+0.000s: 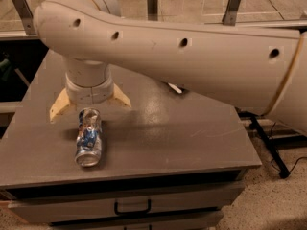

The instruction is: Place redbull can upright

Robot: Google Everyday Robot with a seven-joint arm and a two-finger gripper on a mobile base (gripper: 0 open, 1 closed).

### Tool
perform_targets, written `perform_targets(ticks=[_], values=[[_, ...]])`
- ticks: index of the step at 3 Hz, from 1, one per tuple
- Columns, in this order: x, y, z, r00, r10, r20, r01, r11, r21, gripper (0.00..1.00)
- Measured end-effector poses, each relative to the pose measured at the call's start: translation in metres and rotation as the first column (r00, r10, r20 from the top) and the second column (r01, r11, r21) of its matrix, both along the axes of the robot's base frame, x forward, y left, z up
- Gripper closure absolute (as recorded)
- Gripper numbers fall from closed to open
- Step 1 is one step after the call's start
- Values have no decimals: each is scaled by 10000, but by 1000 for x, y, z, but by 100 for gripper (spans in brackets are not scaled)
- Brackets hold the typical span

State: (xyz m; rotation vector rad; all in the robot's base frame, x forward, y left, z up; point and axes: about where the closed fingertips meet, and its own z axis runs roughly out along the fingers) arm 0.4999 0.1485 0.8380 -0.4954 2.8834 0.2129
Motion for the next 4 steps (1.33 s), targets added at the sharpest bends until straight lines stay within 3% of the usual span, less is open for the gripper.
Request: perform_targets(ticks=[1, 2, 4], values=[[-9, 0, -6, 9985, -528, -159, 523, 9982, -303, 17], [-14, -3, -9, 9963, -842, -196, 830, 9951, -545, 41], [-10, -8, -5, 9945, -1048, -22, 1045, 9929, -571, 87]])
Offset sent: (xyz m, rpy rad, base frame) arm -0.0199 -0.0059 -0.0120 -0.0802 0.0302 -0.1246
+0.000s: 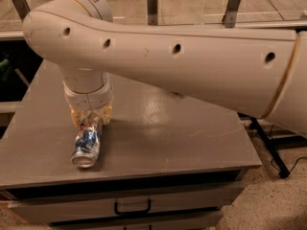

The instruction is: Place redbull can upright

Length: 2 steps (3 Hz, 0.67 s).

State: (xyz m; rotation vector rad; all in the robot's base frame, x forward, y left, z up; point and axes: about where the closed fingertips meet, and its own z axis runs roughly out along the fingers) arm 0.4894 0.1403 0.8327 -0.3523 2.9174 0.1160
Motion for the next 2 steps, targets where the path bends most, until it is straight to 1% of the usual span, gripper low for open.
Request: perform_targets(ticks=[1, 2], values=[[23, -2, 16, 9957, 549, 748, -566, 9982, 215, 100], [93, -18, 64, 9550, 1038, 2778, -1377, 9849, 1054, 100]])
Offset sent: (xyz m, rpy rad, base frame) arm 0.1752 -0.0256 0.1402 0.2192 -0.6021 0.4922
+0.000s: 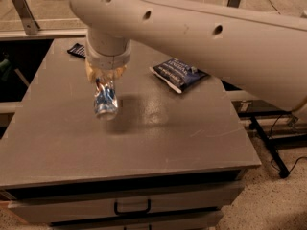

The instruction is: Place redbull can upright

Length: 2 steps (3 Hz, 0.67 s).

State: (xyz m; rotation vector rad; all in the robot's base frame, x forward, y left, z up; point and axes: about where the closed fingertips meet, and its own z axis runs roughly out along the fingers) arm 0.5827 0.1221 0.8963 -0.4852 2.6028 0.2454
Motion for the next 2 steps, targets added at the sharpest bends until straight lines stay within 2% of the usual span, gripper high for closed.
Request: perform_targets(ticks=[1, 2], values=[[56, -22, 51, 9809, 465, 1891, -688, 9912, 1132, 100], [67, -15, 73, 9518, 1029, 2889, -1415, 9831, 1158, 100]])
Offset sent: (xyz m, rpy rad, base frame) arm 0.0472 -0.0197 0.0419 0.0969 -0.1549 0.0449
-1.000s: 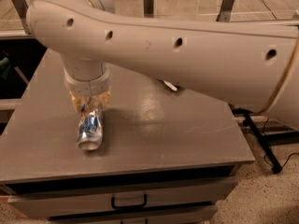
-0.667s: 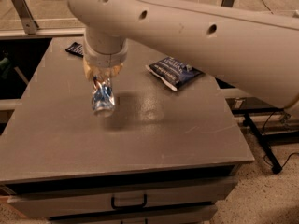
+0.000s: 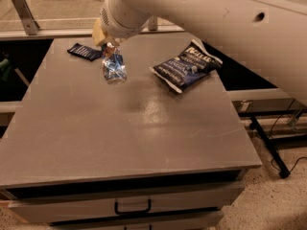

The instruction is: Place redbull can upright

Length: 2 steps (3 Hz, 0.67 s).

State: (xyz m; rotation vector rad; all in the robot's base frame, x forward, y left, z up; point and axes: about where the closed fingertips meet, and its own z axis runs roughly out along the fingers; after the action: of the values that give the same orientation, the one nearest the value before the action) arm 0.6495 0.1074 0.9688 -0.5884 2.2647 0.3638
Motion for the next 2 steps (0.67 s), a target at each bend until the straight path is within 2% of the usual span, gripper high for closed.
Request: perform_targets(ticks=[1, 2], values=[[0, 0, 0, 10000, 8, -4, -8, 10000, -4, 100], [15, -2, 15, 9950, 489, 872, -504, 9986, 153, 100]])
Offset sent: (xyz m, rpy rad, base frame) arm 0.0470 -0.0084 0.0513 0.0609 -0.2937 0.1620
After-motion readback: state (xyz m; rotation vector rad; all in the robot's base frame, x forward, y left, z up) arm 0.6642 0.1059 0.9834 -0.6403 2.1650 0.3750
